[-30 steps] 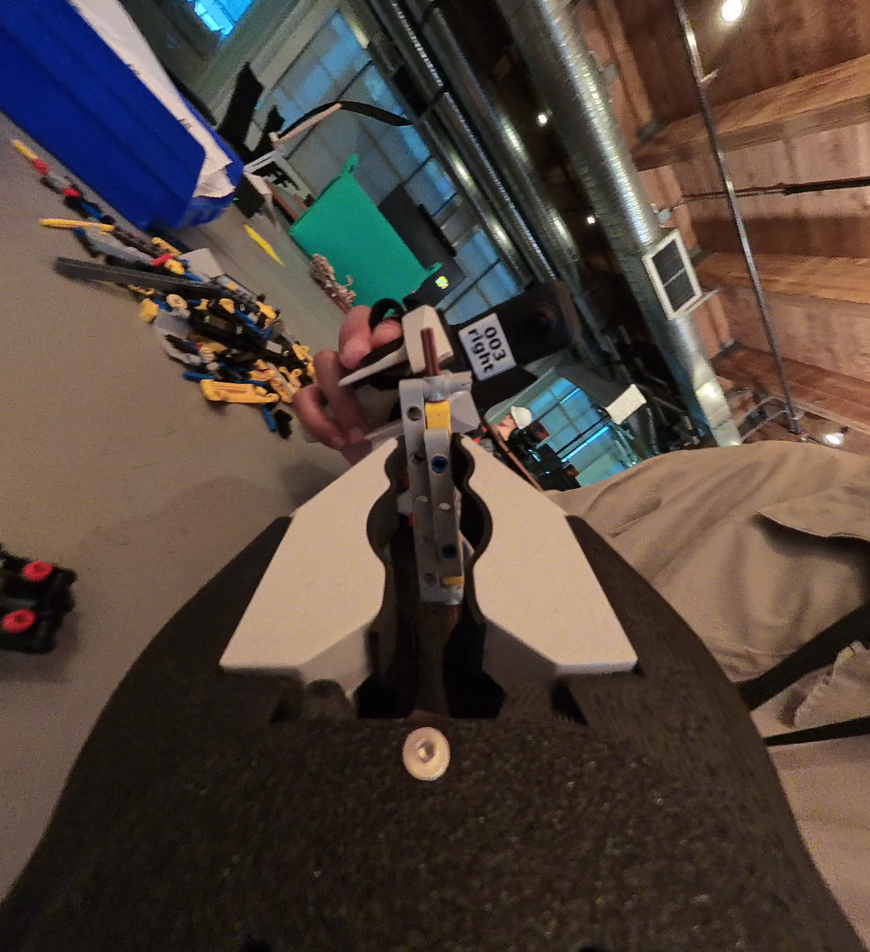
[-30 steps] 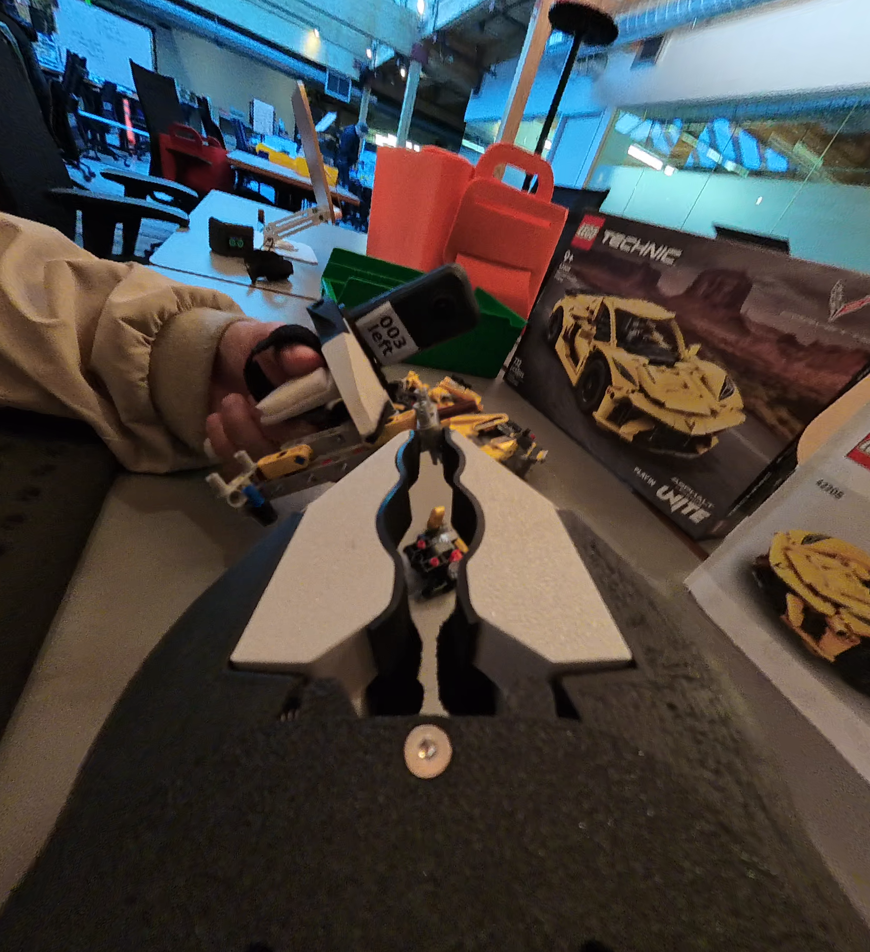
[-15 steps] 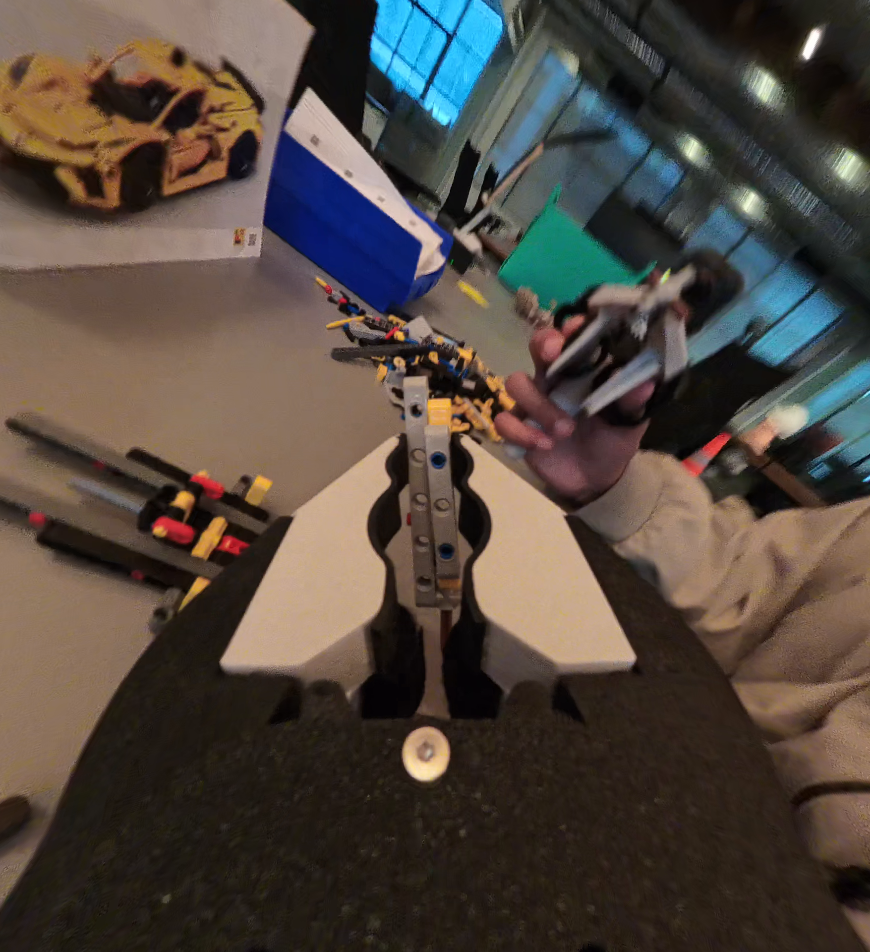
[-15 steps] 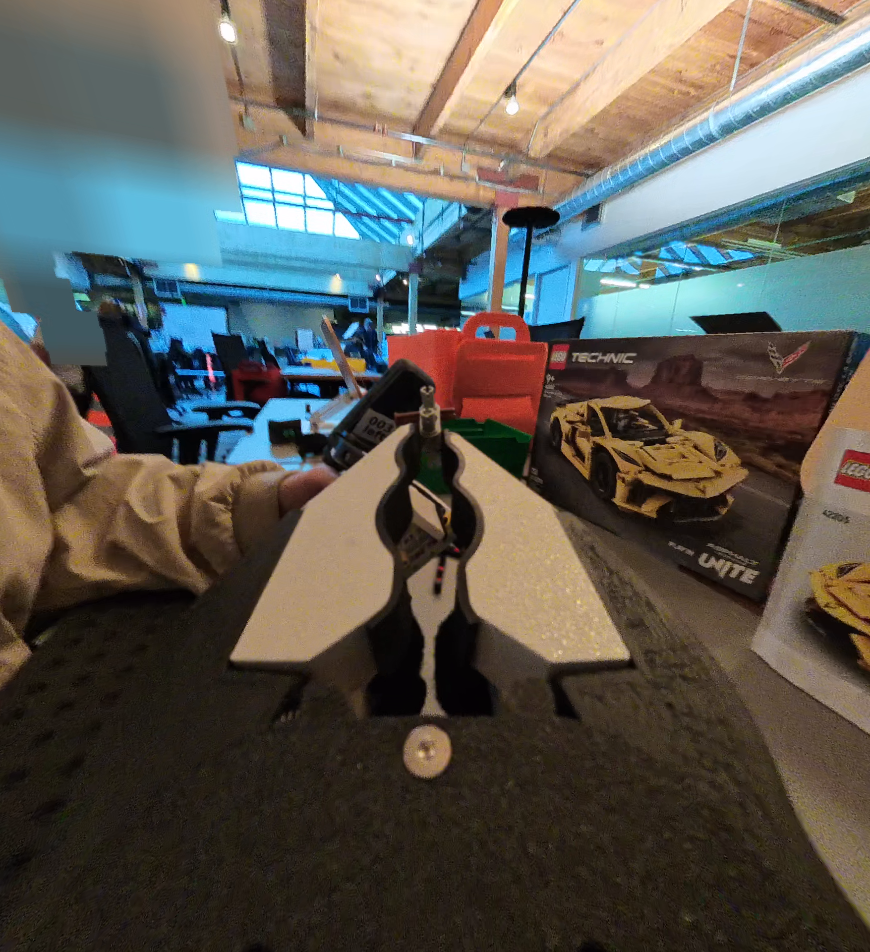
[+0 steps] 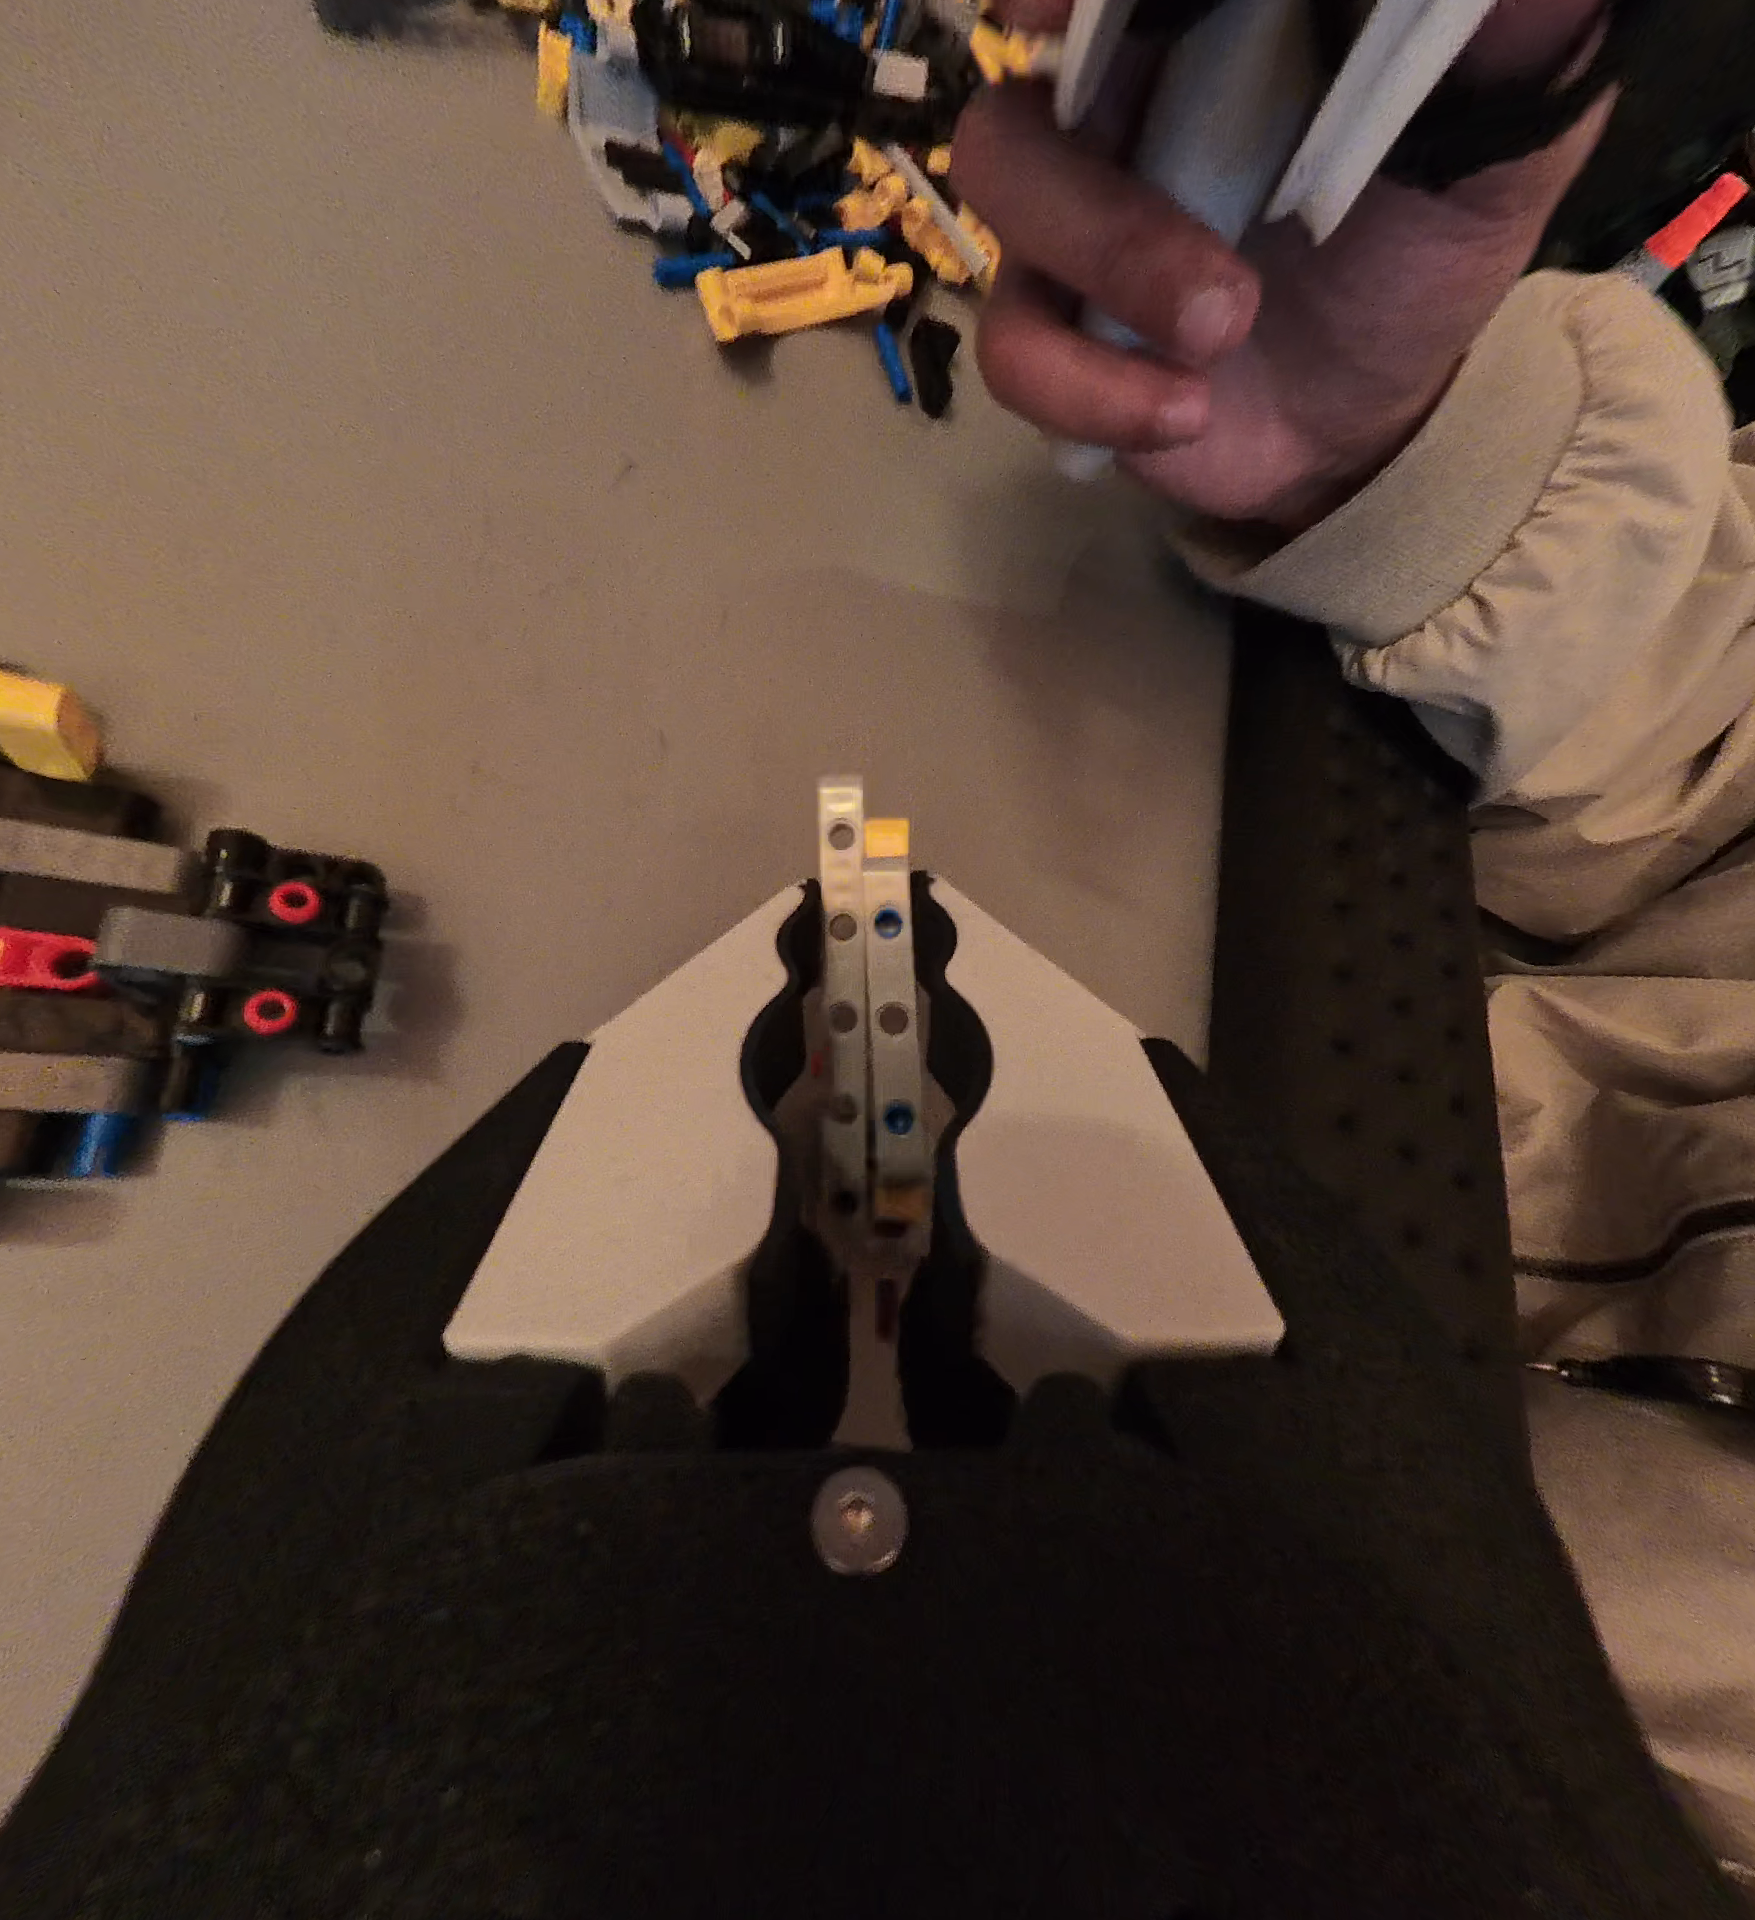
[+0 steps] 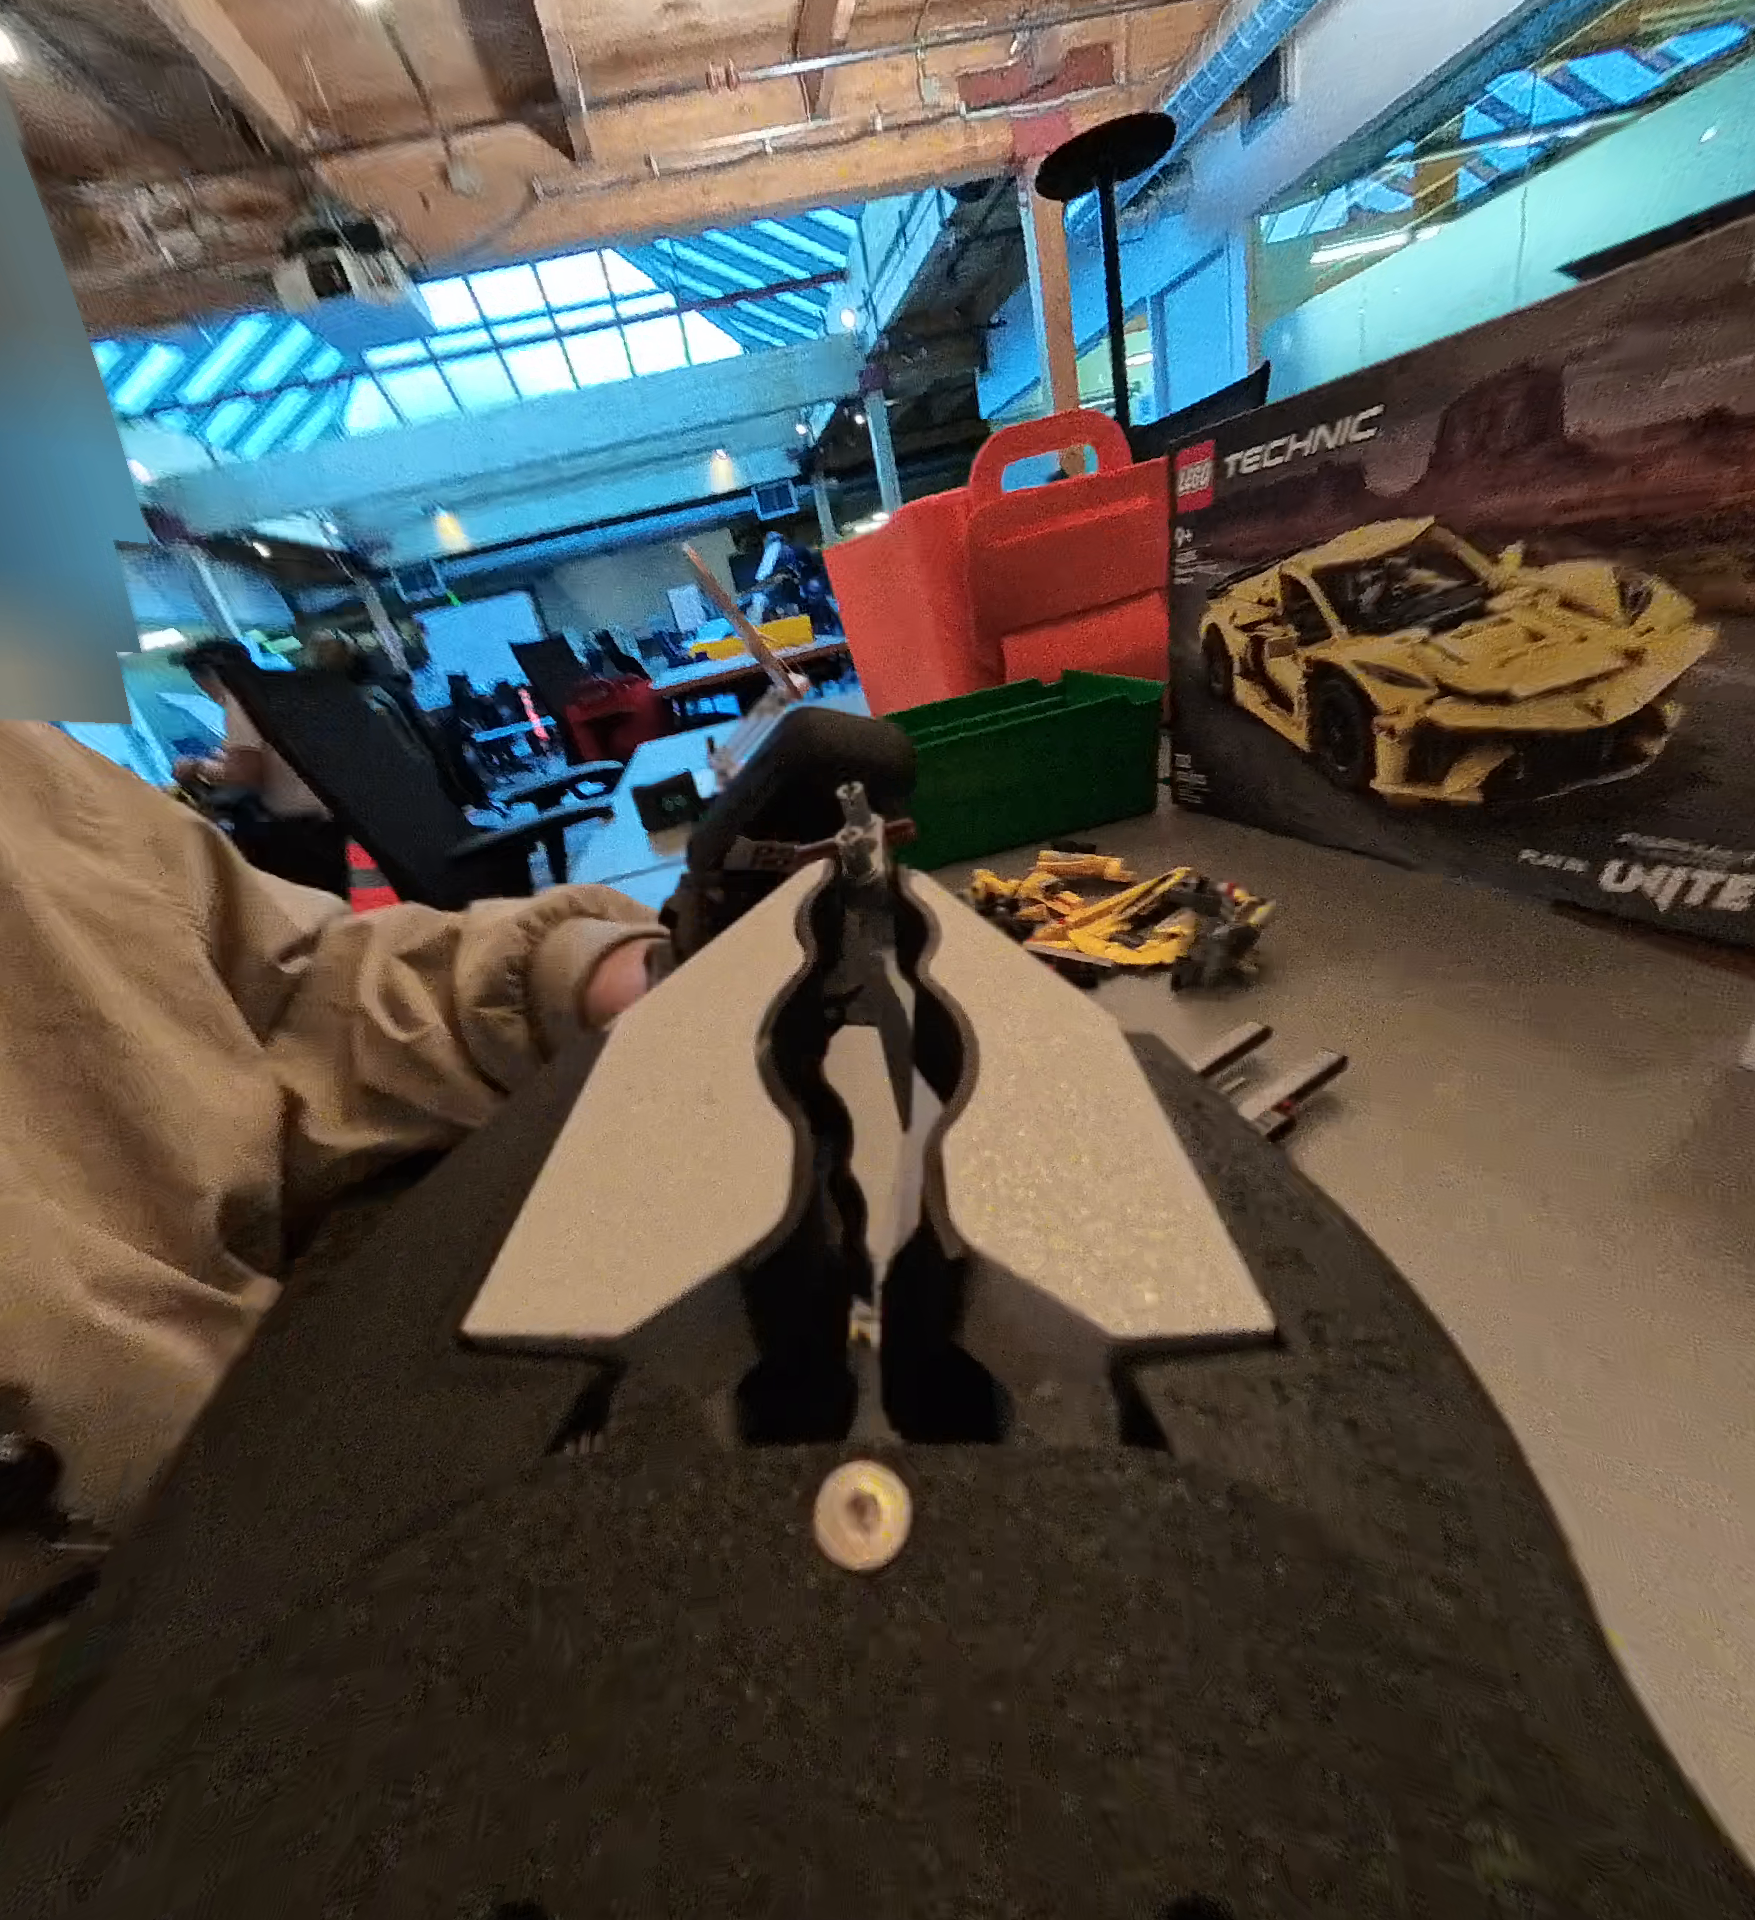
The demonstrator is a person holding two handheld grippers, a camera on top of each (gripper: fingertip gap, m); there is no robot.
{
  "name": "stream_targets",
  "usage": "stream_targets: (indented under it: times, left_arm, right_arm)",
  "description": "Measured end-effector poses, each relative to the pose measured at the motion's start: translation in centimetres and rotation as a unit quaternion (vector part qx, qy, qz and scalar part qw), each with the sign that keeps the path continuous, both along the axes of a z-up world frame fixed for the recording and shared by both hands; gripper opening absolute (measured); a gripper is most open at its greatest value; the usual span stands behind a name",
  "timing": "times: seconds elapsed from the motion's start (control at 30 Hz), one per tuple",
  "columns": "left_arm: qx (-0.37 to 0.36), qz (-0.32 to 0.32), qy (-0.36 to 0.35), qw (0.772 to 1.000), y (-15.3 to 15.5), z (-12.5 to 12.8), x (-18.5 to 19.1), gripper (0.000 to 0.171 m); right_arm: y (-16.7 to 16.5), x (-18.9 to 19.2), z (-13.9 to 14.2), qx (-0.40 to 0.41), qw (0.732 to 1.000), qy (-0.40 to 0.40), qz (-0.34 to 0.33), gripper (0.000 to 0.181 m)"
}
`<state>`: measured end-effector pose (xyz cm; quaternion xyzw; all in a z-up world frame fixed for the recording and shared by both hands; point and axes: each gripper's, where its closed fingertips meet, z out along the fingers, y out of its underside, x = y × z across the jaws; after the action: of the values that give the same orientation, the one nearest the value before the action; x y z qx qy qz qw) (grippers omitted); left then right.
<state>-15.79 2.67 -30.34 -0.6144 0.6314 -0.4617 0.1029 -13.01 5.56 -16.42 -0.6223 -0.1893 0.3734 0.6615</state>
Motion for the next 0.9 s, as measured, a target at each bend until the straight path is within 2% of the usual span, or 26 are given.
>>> stream_targets:
  times: [0.1,0.2,0.3,0.37,0.4,0.47,0.5,0.57,0.83,0.9]
  left_arm:
    - [0.016,0.005,0.028,0.999,0.3,-1.2,-0.1,0.022]
    - [0.006,0.009,0.014,1.000,0.5,-0.5,0.1,0.034]
    - [-0.027,0.038,-0.075,0.996,1.6,3.4,0.8,0.035]
    - [-0.111,0.046,-0.166,0.979,1.9,7.7,0.7,0.035]
    - [-0.156,0.049,-0.197,0.967,2.1,9.3,0.4,0.034]
    - [-0.208,0.047,-0.213,0.954,2.6,10.5,-0.1,0.034]
    - [-0.212,0.043,-0.210,0.953,2.6,10.4,-0.1,0.033]
    - [-0.207,0.035,-0.211,0.955,2.4,10.3,-0.1,0.012]
    - [-0.193,0.026,-0.218,0.956,1.6,10.2,0.1,0.004]
    - [-0.162,0.018,-0.201,0.966,1.2,9.4,0.1,0.003]
  right_arm:
    - [0.6,-0.2,-0.8,0.035,0.992,-0.104,-0.059,0.008]
    - [0.8,-0.4,-1.8,0.067,0.969,-0.215,-0.105,0.007]
    - [0.9,-0.7,-2.4,0.107,0.937,-0.302,-0.137,0.007]
    - [0.8,-1.5,-2.9,0.113,0.928,-0.330,-0.132,0.007]
    - [0.8,-1.7,-3.0,0.115,0.926,-0.335,-0.131,0.007]
    - [0.7,-2.2,-3.1,0.115,0.927,-0.334,-0.124,0.007]
    - [0.8,-2.3,-3.3,0.110,0.929,-0.332,-0.119,0.007]
    - [0.8,-2.4,-3.3,0.106,0.932,-0.326,-0.115,0.007]
    - [0.4,-2.4,-2.9,0.098,0.942,-0.307,-0.095,0.007]
    - [1.2,2.1,-0.4,0.098,0.934,-0.277,-0.204,0.007]
